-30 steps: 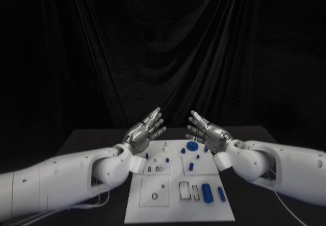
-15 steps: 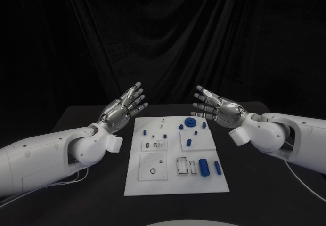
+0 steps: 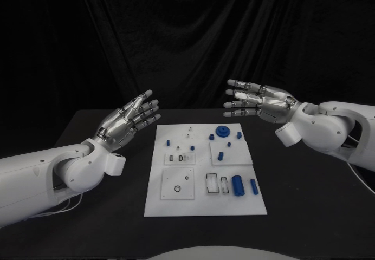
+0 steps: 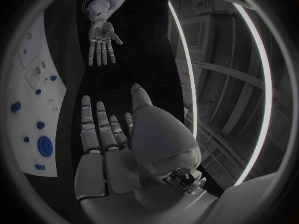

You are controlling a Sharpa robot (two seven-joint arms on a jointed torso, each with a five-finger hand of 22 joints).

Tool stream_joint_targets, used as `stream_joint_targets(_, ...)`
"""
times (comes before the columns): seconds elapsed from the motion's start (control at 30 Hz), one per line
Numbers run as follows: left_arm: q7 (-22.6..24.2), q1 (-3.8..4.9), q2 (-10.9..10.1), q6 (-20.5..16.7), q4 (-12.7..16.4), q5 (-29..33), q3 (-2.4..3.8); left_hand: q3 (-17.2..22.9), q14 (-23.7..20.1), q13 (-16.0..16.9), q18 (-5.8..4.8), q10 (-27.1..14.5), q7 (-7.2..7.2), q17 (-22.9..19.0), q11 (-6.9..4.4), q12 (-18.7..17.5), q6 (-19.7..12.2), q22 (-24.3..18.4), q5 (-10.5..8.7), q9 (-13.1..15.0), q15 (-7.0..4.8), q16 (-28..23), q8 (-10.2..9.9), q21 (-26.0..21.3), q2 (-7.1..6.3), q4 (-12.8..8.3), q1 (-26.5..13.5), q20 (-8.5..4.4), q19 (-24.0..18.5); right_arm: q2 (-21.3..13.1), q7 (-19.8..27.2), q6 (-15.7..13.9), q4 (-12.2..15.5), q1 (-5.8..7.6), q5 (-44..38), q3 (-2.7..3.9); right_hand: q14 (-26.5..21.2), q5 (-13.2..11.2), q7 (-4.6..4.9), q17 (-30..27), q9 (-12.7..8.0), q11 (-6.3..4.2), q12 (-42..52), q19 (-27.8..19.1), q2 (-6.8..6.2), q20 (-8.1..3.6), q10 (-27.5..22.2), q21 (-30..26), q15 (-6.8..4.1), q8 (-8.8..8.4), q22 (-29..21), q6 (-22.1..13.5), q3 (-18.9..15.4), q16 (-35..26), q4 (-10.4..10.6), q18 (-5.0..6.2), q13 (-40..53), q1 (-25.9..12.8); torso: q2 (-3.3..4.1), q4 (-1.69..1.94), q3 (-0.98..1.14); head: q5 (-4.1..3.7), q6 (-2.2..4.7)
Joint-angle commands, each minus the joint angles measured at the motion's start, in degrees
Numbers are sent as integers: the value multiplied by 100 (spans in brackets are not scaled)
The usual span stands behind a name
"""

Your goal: Assemble the parts on the task board

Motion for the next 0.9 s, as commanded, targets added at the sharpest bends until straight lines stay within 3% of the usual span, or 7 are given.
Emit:
stream_joint_targets(0.03, 759, 41, -87, -172, 113, -148, 8, 46, -3, -2, 62, 5, 29, -3, 12, 38, 62, 10, 57, 8, 24, 4, 29, 43, 18, 7, 65, 21, 60, 27, -569, -139, 2, 133, -1320, 4, 196, -258, 25, 41, -2, 31, 240, 186, -26, -37, 9, 22, -27, 98, -9, -7, 74, 176, -15, 112, 1, 102, 226, 43, -14, -6, 12)
stream_joint_targets(0.2, 811, 61, -184, -214, 231, -155, 16, 66, -169, -44, 46, -136, 50, -54, -11, -64, 106, 12, 76, 12, 102, -99, 37, 51, 27, 12, 74, 57, 71, 44, -787, -321, 39, 296, -2477, 4, 984, -77, 136, 221, 30, 74, 954, 1004, -123, -176, 386, 277, -134, 418, 87, 307, 286, 615, -159, 112, 31, 296, 417, 97, -56, -7, 24)
stream_joint_targets(0.3, 819, 68, -271, -227, 318, -157, 21, 74, -175, -47, 43, -136, 66, -59, -15, -54, 137, 15, 87, 16, 115, -103, 46, 59, 30, 12, 73, 64, 82, 105, -945, -425, 26, 367, -3119, 4, 1324, 980, 329, 255, 90, 84, 1236, 1326, -152, -328, 654, 423, -204, 703, 157, 766, 496, 702, -432, 55, 59, 632, 489, 121, -76, -31, 22)
stream_joint_targets(0.43, 811, 72, -465, -254, 506, -158, 23, 92, -226, -65, 33, -198, 88, -74, -17, -105, 137, 14, 110, 15, 141, -134, 44, 59, 35, 13, 71, 74, 83, 204, -1173, -509, -3, 427, -3963, 4, 1978, 1075, 445, 191, 78, 161, 1236, 1680, -251, -410, 884, 829, -244, 748, 419, 914, 938, 644, -721, 42, 43, 747, 575, 129, -105, -68, 23)
stream_joint_targets(0.67, 777, 74, -731, -275, 865, -159, 29, 140, -165, -67, -1, -187, 151, -64, 20, -79, 172, 17, 155, 16, 193, -97, 48, 73, 37, 10, 71, 83, 100, 227, -1592, -970, 95, 492, -6016, 4, 3064, 708, 555, 309, 140, 213, 1288, 2162, -462, -652, 1484, 1756, -534, 976, 1052, 1462, 1185, 904, -791, 88, 67, 506, 696, 206, -136, -147, -50)
stream_joint_targets(0.77, 761, 75, -744, -255, 943, -159, 46, 169, -197, -89, -48, -280, 166, -73, 16, -182, 113, 11, 162, 6, 254, -114, 27, 63, 37, 12, 73, 92, 84, 201, -1749, -1194, 167, 506, -6735, 5, 3747, -399, 610, 858, 141, 116, 1244, 2631, -587, -775, 2159, 2322, -729, 987, 1454, 1808, 1033, 1764, -230, 96, 43, -152, 732, 227, -146, -183, -43)
stream_joint_targets(0.9, 771, 79, -789, -258, 1059, -201, 85, 187, -160, -88, -79, -277, 168, -66, 19, -185, 113, 14, 172, 5, 288, -90, 22, 73, 36, 10, 77, 95, 96, 211, -1922, -1500, 243, 529, -7814, 5, 3898, -310, 588, 1901, 134, 62, 909, 3055, -823, -904, 2679, 3667, -872, 842, 2854, 1961, 1189, 3195, 74, -23, 40, -292, 847, 215, -150, -216, -16)
